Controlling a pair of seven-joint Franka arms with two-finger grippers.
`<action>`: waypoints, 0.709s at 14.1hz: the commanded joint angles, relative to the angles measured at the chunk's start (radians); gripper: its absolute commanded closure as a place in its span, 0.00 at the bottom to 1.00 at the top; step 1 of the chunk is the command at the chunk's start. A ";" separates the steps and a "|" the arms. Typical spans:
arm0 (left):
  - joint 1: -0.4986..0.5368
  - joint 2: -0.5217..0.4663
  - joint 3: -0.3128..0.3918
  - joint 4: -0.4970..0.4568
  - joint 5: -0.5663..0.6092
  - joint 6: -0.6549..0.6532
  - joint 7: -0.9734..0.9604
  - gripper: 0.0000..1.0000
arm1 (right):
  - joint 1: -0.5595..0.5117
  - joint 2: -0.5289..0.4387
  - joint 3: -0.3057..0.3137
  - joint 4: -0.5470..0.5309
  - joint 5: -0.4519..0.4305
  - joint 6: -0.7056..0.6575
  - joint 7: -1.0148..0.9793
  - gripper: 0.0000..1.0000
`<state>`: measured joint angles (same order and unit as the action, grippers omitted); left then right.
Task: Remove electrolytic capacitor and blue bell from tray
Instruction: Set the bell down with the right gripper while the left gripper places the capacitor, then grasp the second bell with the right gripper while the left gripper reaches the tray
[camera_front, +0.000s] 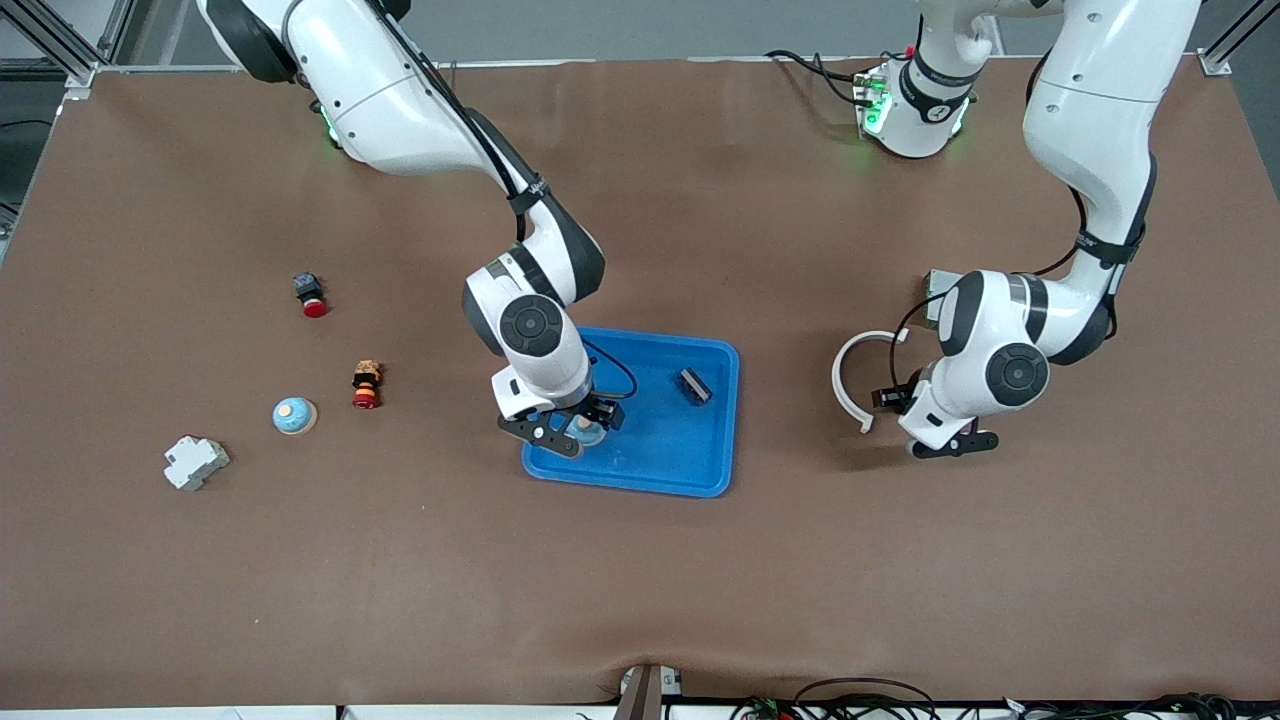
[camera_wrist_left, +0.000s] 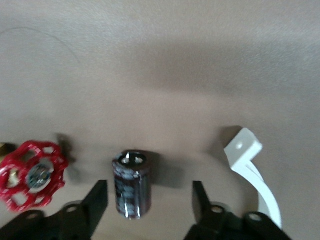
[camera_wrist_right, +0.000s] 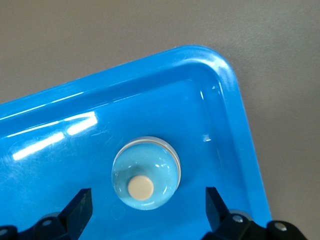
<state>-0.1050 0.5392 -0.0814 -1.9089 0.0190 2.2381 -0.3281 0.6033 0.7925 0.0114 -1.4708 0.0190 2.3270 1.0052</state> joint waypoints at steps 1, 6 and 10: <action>-0.010 -0.050 -0.008 0.060 0.010 -0.144 -0.055 0.00 | 0.015 0.034 -0.014 0.037 -0.016 0.014 0.029 0.00; -0.007 -0.051 -0.083 0.223 -0.011 -0.349 -0.211 0.00 | 0.018 0.063 -0.016 0.061 -0.014 0.017 0.030 0.00; -0.015 -0.051 -0.135 0.367 -0.094 -0.460 -0.346 0.00 | 0.026 0.074 -0.018 0.070 -0.016 0.017 0.030 0.31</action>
<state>-0.1191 0.4855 -0.1904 -1.6085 -0.0408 1.8333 -0.6119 0.6107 0.8449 0.0096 -1.4351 0.0182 2.3467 1.0095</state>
